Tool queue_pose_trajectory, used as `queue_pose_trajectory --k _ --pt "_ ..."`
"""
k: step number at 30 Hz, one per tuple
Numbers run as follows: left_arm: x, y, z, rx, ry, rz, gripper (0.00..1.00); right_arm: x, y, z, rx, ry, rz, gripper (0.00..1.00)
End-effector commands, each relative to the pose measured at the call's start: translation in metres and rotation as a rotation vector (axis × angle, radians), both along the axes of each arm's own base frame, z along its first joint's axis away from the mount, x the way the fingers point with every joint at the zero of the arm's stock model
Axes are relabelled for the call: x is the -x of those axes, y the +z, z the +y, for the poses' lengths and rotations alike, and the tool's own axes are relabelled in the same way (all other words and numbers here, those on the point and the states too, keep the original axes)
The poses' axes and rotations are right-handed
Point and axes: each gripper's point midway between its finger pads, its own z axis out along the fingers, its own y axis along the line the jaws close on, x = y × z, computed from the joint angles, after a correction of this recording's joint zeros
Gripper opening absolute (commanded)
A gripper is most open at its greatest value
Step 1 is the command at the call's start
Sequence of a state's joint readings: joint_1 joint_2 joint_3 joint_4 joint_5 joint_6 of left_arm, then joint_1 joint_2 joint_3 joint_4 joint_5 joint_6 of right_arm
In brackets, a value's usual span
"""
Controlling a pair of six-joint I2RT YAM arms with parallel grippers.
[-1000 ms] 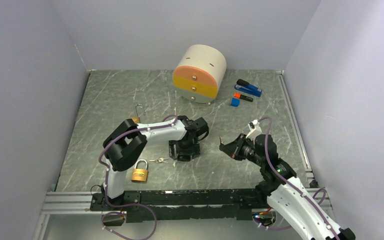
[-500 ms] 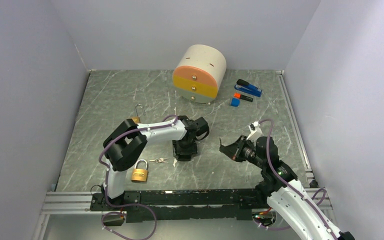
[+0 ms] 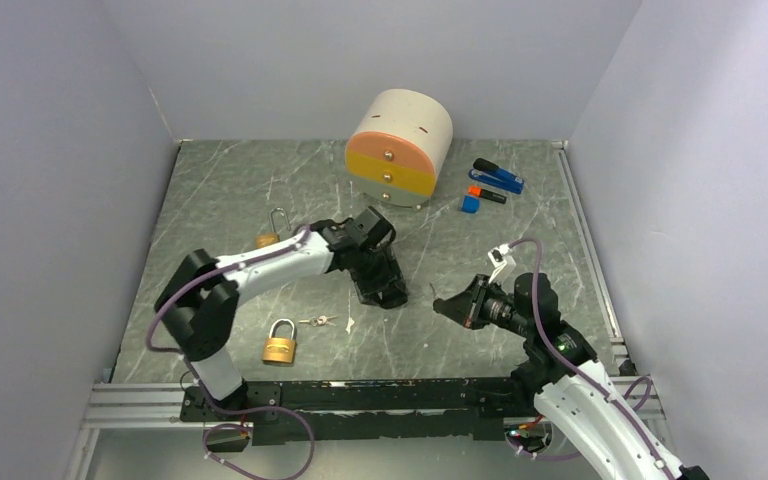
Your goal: Unlock with the key
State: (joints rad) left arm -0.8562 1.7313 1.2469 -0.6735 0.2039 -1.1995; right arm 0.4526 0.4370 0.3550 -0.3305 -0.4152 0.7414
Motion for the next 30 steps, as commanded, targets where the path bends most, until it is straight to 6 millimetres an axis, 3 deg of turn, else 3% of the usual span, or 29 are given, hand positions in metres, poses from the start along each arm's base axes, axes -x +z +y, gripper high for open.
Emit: queue_pose_trajectory --k 1,5,12,18,23,30 --pt "-0.002 0.091 -0.039 0.379 0.048 -0.021 0.03 0.023 0.044 0.012 -0.067 0.181 -0.161 0.00" --pt "-0.002 0.109 -0.044 0.483 0.101 -0.011 0.02 0.038 0.054 0.018 -0.097 0.280 -0.216 0.00" --pt "-0.008 0.121 -0.026 0.439 0.208 -0.049 0.03 0.042 0.051 0.024 -0.092 0.361 -0.202 0.00" --pt "-0.010 0.117 -0.018 0.421 0.265 -0.059 0.03 0.034 0.044 0.029 -0.035 0.405 -0.156 0.00" --pt "-0.011 0.115 -0.019 0.418 0.276 -0.055 0.03 0.029 0.051 0.033 -0.053 0.415 -0.167 0.00" --pt "-0.012 0.114 -0.020 0.418 0.286 -0.053 0.03 0.023 0.045 0.035 -0.043 0.400 -0.132 0.00"
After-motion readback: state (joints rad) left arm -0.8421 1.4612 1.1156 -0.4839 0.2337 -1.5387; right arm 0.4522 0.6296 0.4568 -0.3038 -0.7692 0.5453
